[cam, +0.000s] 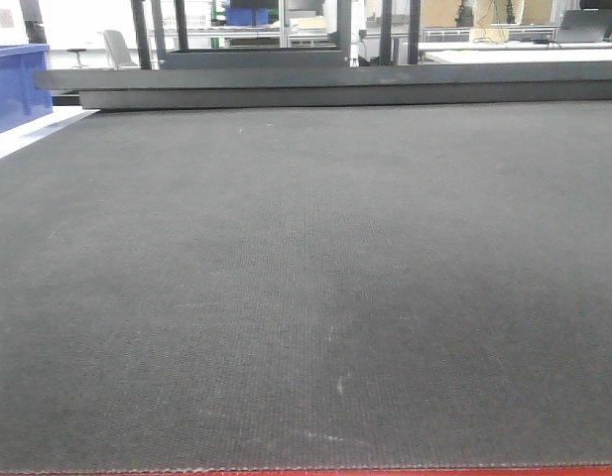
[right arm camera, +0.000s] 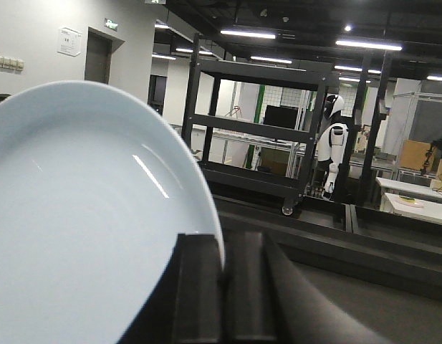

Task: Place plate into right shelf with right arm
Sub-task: 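Drive the base toward the steel shelf holding the plate in the right gripper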

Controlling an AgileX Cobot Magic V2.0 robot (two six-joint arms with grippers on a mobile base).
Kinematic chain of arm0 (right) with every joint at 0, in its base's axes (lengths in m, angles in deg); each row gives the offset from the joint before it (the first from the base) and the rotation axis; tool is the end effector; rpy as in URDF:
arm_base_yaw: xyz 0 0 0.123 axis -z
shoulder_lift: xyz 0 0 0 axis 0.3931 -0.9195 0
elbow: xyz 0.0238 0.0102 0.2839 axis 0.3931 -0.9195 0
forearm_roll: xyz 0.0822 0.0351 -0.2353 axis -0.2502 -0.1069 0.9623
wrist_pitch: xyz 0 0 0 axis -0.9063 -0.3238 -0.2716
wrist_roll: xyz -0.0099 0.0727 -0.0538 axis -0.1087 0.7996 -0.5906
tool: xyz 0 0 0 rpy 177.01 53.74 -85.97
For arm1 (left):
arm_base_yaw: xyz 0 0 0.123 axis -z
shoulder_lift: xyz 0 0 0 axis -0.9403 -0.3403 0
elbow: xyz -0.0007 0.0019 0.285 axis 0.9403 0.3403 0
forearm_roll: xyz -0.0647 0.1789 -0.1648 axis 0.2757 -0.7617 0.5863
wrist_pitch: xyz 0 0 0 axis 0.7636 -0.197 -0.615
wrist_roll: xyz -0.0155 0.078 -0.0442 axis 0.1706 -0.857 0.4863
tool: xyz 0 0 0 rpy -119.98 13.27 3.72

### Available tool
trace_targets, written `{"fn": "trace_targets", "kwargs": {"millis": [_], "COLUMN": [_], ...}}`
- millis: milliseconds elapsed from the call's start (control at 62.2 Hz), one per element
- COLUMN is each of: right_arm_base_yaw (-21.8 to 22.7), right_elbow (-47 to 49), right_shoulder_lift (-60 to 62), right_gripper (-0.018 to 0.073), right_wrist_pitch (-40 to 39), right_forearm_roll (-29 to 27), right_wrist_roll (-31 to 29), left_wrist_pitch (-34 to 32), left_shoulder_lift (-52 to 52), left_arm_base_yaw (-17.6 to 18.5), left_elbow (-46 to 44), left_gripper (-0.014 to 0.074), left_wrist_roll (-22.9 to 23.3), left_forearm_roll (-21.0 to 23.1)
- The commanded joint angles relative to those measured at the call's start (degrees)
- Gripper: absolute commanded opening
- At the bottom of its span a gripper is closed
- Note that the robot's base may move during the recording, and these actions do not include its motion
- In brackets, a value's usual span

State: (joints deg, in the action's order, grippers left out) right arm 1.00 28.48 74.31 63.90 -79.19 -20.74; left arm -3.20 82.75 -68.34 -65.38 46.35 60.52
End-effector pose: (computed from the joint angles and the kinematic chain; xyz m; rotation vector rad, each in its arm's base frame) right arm 0.0295 0.0092 0.3889 -0.2927 1.2617 0.2206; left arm 0.0564 -0.0038 0.1923 0.0859 1.6139 -0.0005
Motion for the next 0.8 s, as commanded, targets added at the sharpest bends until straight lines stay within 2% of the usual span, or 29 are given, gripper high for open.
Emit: {"fn": "trace_targets", "kwargs": {"millis": [0,788], "right_arm_base_yaw": [0.12,-0.13], "right_elbow": [1.67,1.67], "right_shoulder_lift": [-0.64,-0.64], "right_gripper": [0.0028,0.0028], "right_wrist_pitch": [-5.41,-5.41], "right_forearm_roll": [0.65,0.65], "right_wrist_roll": [-0.17,-0.17], "left_wrist_pitch": [-4.88,-4.88], "left_shoulder_lift": [0.63,0.63], "left_arm_base_yaw": [0.14,0.14], "left_elbow": [0.46,0.46], "left_gripper": [-0.0047,-0.0047], "left_wrist_roll": [0.16,0.16], "left_forearm_roll": [0.34,0.34]}}
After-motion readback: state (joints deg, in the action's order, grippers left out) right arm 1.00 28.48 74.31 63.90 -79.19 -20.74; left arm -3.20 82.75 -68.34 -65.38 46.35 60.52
